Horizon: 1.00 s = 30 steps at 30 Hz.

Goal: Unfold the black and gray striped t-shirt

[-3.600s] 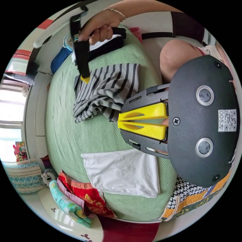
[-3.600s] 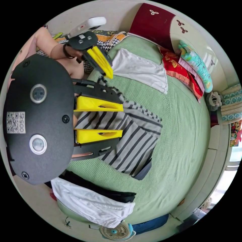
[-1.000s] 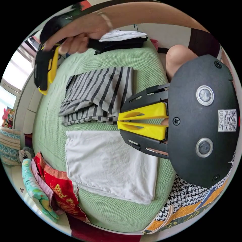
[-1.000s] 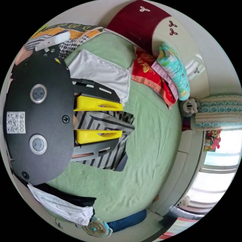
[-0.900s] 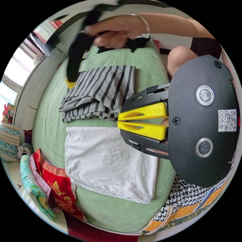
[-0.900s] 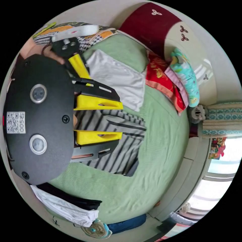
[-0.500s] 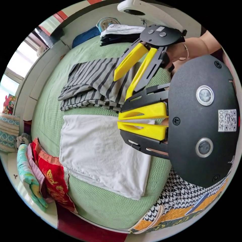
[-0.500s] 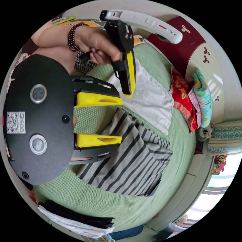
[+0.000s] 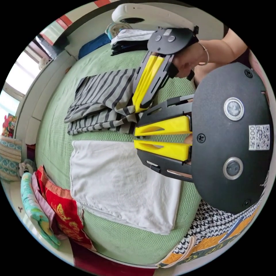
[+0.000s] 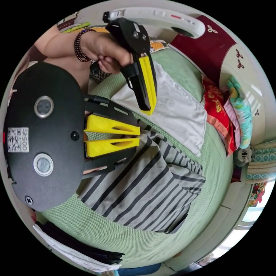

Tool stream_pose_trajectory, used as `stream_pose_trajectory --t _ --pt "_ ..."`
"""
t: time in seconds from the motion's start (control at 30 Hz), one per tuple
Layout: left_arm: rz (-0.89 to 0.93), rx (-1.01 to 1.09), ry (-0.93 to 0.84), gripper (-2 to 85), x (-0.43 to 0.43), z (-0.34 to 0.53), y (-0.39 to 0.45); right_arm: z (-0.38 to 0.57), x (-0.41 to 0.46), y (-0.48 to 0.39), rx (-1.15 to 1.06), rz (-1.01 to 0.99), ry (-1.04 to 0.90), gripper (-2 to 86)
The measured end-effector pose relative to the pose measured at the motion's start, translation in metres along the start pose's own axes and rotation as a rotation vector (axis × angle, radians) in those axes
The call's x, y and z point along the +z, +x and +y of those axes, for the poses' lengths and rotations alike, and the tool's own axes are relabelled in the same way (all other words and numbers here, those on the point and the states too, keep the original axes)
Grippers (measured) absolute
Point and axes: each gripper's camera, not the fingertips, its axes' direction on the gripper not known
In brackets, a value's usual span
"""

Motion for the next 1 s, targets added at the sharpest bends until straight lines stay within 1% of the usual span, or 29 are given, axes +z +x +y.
stream_pose_trajectory --t 0.1,0.23,0.4,0.5,0.6,0.7,0.8,0.9,0.93,1.0 --pt "-0.026 0.055 -0.030 3.7 0.013 -0.001 0.018 0.015 -0.021 0.022 0.013 -0.020 0.037 -1.4" --pt "0.001 0.092 -0.068 4.3 0.028 -0.001 0.033 0.036 -0.045 0.048 0.024 -0.084 0.096 -1.5" --pt "0.038 0.117 -0.009 3.6 0.030 0.003 0.046 0.048 -0.054 0.069 0.035 -0.128 0.098 -1.5" --pt "0.033 0.140 0.035 3.1 0.028 0.004 0.053 0.050 -0.050 0.079 0.024 -0.156 0.060 -1.0" --pt "0.032 0.129 0.020 2.1 0.035 0.004 0.052 0.051 -0.057 0.093 0.025 -0.140 0.083 1.6" --pt "0.075 0.139 0.026 0.8 0.038 0.004 0.052 0.054 -0.066 0.120 0.114 -0.185 0.146 3.9" --pt "0.071 0.164 0.050 0.4 0.037 0.006 0.056 0.053 -0.063 0.136 0.172 -0.196 0.135 5.8" --pt "0.060 0.168 0.041 0.2 0.041 0.006 0.057 0.049 -0.061 0.138 0.152 -0.174 0.109 9.3" --pt "0.060 0.165 0.038 0.2 0.042 0.006 0.056 0.050 -0.065 0.138 0.137 -0.194 0.132 11.0" --pt "0.072 0.149 0.017 0.2 0.046 0.004 0.054 0.052 -0.076 0.142 0.139 -0.249 0.201 11.7"
